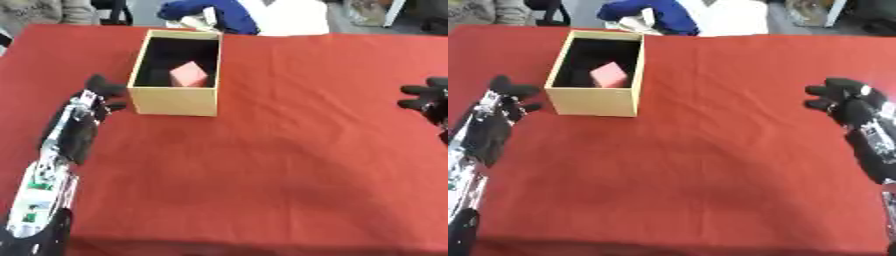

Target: Pick up objects on the table and place them in the box.

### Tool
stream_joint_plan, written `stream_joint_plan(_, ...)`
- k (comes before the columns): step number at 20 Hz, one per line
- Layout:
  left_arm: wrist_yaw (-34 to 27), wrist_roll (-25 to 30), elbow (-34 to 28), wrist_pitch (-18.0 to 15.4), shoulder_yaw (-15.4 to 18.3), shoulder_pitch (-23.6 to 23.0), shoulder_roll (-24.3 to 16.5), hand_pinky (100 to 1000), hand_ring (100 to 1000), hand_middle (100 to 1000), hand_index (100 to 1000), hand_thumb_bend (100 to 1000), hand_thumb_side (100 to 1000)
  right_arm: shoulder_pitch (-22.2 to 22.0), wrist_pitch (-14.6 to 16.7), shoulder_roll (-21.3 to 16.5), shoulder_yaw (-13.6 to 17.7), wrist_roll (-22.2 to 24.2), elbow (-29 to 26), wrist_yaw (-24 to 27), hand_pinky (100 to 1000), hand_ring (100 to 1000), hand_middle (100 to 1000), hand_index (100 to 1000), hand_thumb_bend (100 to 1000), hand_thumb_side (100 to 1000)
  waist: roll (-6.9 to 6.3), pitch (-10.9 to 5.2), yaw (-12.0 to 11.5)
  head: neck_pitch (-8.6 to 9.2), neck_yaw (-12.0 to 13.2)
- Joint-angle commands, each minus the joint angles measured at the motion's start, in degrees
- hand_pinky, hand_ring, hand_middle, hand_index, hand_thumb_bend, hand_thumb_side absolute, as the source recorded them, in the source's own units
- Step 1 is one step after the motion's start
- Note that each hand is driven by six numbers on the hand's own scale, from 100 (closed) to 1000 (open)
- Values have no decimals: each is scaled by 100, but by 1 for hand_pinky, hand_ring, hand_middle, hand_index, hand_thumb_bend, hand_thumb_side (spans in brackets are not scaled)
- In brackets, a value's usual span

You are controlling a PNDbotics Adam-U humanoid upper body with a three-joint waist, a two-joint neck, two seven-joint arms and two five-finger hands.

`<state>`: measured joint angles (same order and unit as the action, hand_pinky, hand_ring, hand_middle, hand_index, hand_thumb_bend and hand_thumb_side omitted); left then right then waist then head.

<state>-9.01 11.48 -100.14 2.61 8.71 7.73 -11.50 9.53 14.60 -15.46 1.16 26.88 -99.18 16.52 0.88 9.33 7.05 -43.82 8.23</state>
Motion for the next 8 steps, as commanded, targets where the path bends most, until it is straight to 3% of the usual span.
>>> stream_joint_plan(1,39,-18,-122,-7,39,13,-2,825,895,704,610,363,764,-104,-148,177,148,-46,34,-211,828,868,579,831,100,650,-39,-38,20,-30,12)
stream_joint_plan(8,84,0,-116,-43,24,-24,37,825,896,705,610,358,772,-193,-241,287,142,-90,83,-446,827,866,574,824,100,656,-157,16,150,-30,-95)
